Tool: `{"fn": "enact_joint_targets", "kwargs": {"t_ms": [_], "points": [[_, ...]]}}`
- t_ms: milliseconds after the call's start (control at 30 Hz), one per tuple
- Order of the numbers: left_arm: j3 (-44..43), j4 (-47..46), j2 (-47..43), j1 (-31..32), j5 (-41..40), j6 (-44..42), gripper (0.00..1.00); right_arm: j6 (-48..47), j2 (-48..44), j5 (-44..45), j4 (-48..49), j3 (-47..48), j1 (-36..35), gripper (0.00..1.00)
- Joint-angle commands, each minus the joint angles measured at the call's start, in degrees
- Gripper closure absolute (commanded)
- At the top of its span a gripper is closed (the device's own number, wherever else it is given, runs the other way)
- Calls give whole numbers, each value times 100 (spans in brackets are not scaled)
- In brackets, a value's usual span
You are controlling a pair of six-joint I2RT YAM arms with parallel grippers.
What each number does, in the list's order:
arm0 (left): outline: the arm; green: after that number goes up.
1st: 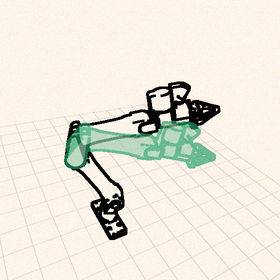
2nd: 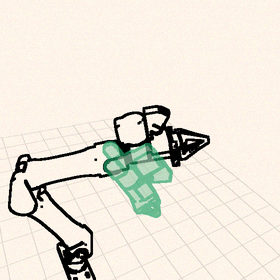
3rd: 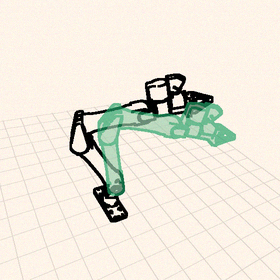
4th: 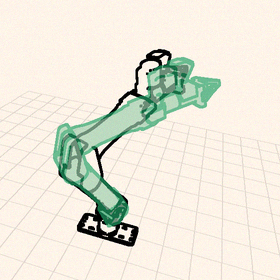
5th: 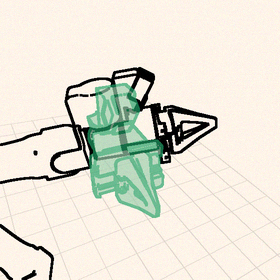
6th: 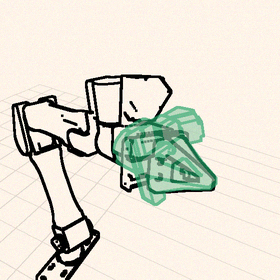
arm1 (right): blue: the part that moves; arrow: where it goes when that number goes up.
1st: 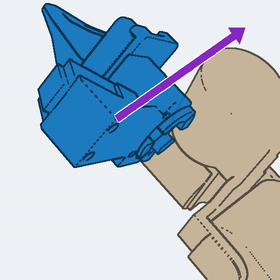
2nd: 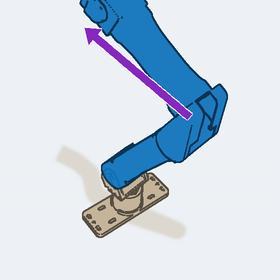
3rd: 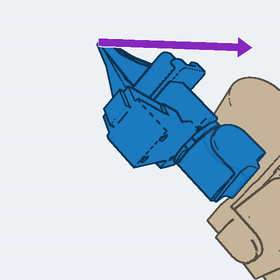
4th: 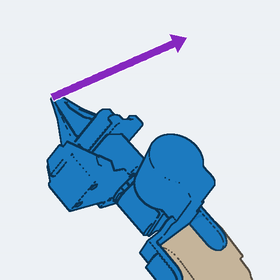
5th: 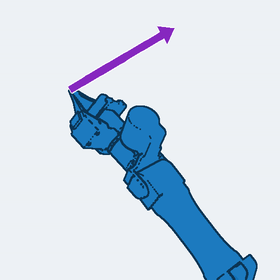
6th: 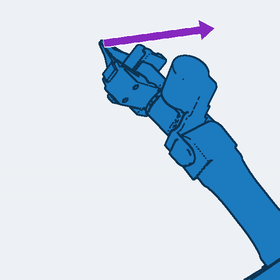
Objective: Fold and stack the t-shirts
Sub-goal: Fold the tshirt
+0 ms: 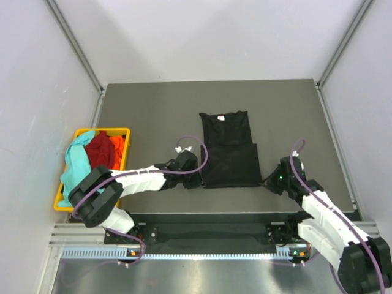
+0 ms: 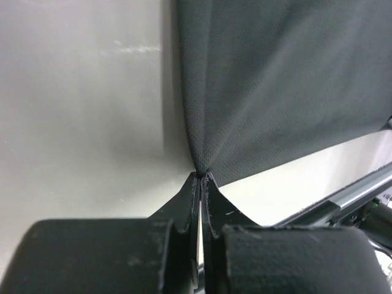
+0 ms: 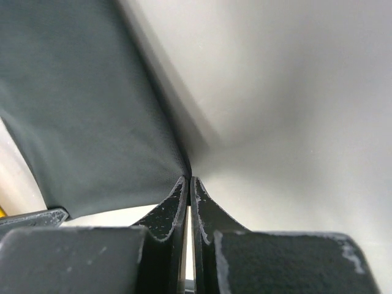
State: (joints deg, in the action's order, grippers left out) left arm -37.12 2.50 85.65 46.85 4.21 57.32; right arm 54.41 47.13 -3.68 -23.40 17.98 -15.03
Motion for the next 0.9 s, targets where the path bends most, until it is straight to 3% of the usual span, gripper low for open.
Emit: {"fn": "enact_joint_targets", "kwargs": {"t_ms": [0,600,867], "points": [[-277,259,-329,192,-315,-37,100,-396,-310,342,-454,399,-62,100],[-1069,2008,-1217,1818,-1642,595,100,-888,-2067,500,-2687,1401,-71,100],[-1604,2272,-1024,1793,-2002,403,100,-1275,-1480,517,-2038,1761,-79,100]]}}
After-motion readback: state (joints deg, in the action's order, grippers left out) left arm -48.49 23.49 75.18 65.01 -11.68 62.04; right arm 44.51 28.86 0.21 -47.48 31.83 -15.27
